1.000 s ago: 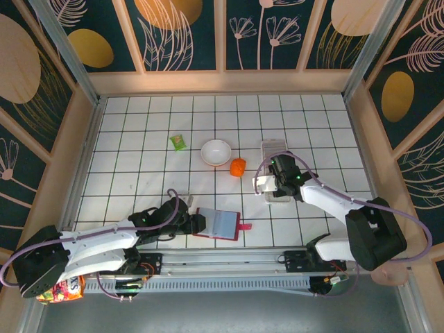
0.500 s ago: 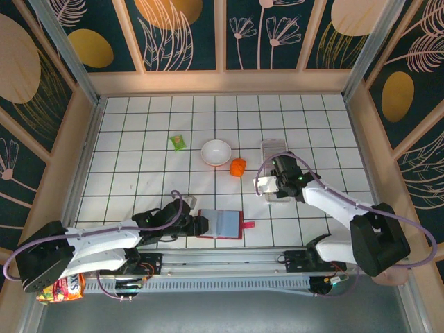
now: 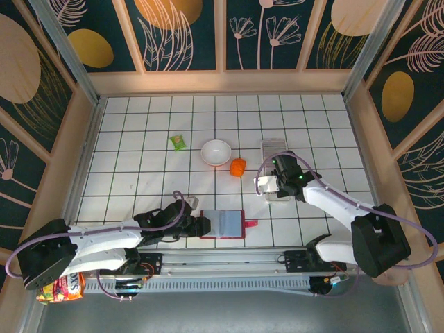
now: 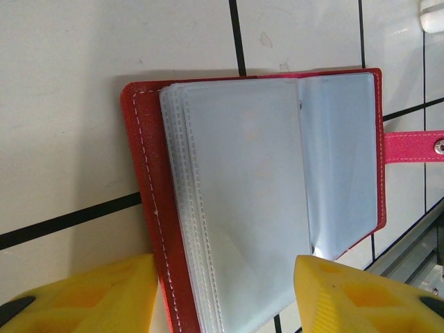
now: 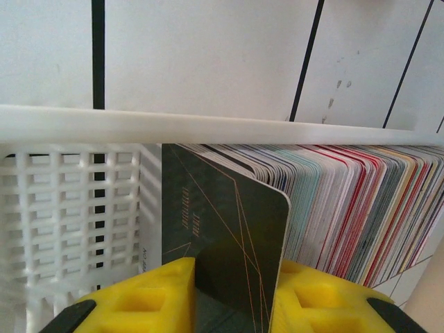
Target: Put the credit cards into the card holder
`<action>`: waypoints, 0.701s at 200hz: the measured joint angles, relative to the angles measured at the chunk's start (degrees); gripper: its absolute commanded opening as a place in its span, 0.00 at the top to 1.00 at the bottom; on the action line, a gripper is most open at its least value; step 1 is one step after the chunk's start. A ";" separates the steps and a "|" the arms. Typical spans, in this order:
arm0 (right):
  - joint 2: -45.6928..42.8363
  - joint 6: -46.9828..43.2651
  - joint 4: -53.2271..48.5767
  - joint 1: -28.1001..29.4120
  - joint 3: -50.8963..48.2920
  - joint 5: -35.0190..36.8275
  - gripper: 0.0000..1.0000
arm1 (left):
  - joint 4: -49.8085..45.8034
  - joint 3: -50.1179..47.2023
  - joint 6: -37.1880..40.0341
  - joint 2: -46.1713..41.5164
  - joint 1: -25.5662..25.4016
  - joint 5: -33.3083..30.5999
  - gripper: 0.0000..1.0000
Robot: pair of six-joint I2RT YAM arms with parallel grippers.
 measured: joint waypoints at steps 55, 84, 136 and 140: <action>-0.50 0.00 -0.66 0.00 0.15 0.20 0.76 | 0.39 0.04 -0.04 0.55 0.00 0.00 0.46; -1.73 0.00 -1.73 0.00 0.42 0.22 0.78 | 0.46 0.22 -0.04 0.90 0.00 0.00 0.46; -3.17 0.04 -2.64 -0.04 0.48 0.33 0.81 | 0.52 0.44 -0.02 1.38 0.00 0.00 0.46; -3.30 0.07 -2.71 -0.04 0.48 0.33 0.82 | 0.52 0.44 -0.02 1.38 0.00 0.00 0.46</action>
